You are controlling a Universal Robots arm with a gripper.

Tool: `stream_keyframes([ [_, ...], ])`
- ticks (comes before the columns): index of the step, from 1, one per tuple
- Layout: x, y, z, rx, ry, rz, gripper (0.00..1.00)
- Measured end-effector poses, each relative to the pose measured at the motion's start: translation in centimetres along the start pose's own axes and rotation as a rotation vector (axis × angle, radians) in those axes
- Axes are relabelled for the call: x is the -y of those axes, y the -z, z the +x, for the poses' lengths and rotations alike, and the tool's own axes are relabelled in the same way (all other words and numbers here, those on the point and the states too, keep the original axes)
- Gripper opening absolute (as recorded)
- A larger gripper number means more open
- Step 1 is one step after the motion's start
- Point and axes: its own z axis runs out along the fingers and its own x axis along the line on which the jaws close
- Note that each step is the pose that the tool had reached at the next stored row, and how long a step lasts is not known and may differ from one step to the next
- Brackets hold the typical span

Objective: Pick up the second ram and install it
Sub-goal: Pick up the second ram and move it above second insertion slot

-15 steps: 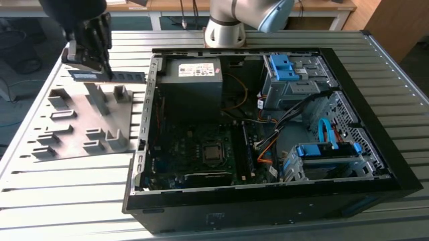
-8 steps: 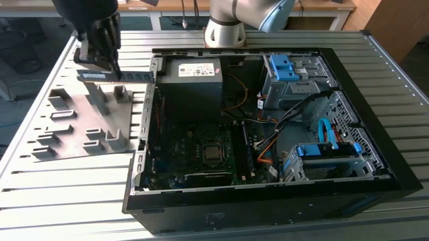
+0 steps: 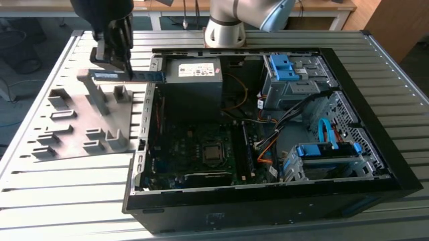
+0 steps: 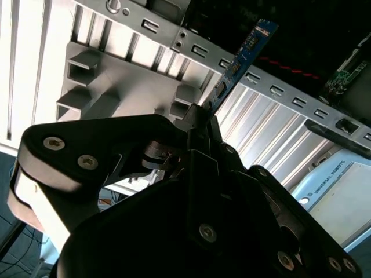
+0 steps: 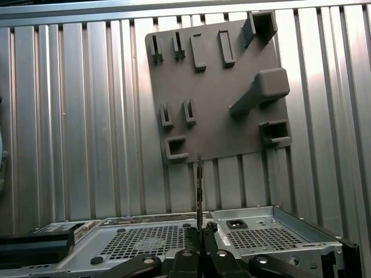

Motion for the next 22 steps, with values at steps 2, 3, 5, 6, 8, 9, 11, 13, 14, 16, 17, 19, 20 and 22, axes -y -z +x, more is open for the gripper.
stream_keyframes([
  [2,0.41,0.02,-0.04,0.0002,0.0,0.0,0.14],
  [3,0.62,0.04,-0.06,0.0,0.0,-0.0001,0.14],
  [5,1.06,0.06,-0.1,0.0001,0.0,-0.0002,0.14],
  [6,1.27,0.07,-0.12,0.0001,0.0,-0.0003,0.14],
  [8,1.67,0.09,-0.15,0.0002,0.0,-0.0003,0.14],
  [9,1.88,0.11,-0.17,0.0001,0.0,-0.0004,0.14],
  [11,2.3,0.13,-0.21,0.0001,0.0,-0.0005,0.14],
  [13,2.73,0.16,-0.25,0.0,0.0,-0.0007,0.14],
  [14,2.93,0.17,-0.27,0.0,0.0,-0.0008,0.14],
  [16,3.37,0.2,-0.31,0.0,0.0,-0.0009,0.14],
  [17,3.6,0.21,-0.33,0.0,0.0,-0.001,0.14],
  [19,4.1,0.24,-0.37,0.0,0.0,-0.0011,0.14],
  [20,4.34,0.25,-0.4,0.0,0.0,-0.0012,0.14],
  [22,4.84,0.28,-0.44,0.0,0.0,-0.0013,0.14],
])
